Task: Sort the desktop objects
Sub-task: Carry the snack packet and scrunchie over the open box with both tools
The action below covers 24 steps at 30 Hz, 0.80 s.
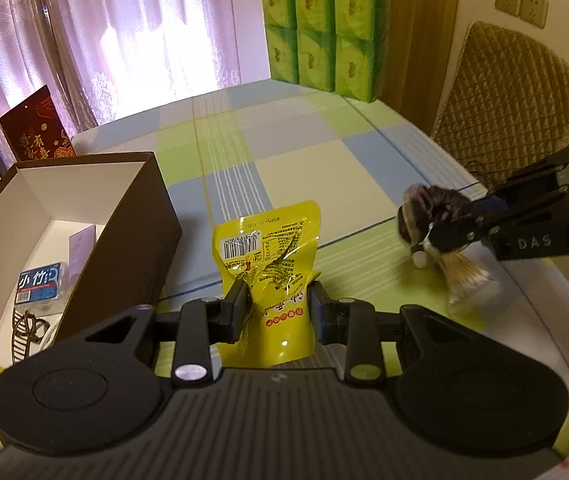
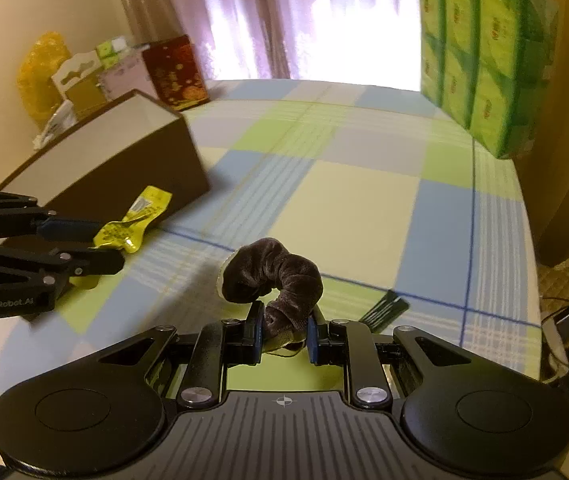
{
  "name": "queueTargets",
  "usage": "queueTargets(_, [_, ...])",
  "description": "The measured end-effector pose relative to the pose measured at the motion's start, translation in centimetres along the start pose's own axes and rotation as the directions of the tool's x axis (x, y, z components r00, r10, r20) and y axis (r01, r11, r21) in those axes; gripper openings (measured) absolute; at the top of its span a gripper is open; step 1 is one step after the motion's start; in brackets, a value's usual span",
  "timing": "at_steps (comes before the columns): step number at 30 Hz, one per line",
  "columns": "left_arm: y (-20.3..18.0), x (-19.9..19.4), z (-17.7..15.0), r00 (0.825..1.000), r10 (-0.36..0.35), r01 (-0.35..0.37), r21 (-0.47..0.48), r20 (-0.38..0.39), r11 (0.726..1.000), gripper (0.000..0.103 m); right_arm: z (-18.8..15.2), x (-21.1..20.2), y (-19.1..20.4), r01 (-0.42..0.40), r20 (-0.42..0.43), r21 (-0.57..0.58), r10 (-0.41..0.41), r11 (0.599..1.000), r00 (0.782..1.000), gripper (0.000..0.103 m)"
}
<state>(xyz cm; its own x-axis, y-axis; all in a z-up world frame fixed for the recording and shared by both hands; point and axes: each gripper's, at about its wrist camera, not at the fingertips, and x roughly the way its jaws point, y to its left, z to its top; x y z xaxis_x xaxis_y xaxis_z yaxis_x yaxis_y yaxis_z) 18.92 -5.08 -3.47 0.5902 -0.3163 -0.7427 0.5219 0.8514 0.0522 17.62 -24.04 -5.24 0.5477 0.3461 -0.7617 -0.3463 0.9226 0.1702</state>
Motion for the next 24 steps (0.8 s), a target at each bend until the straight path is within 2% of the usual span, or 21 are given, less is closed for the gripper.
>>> queueTargets(13, [1.4,-5.6,-2.8,0.998,-0.063,0.064,-0.021,0.013,0.998,0.028,-3.5,-2.1,6.2,-0.059,-0.046,0.009,0.060,0.998,0.997,0.018])
queueTargets(18, [3.1,-7.6,-3.5,0.997,-0.069,0.070,-0.024,0.034,0.997,0.028,-3.3,-2.4,8.9,-0.073,-0.029,0.001,0.073,0.997,0.997,0.018])
queueTargets(24, [6.0,-10.1,-4.1,0.997,-0.044,0.047,-0.037,0.070,0.998,0.028,-1.7,-2.7,12.5,-0.112,0.021,-0.030,0.113,0.993,0.993,0.018])
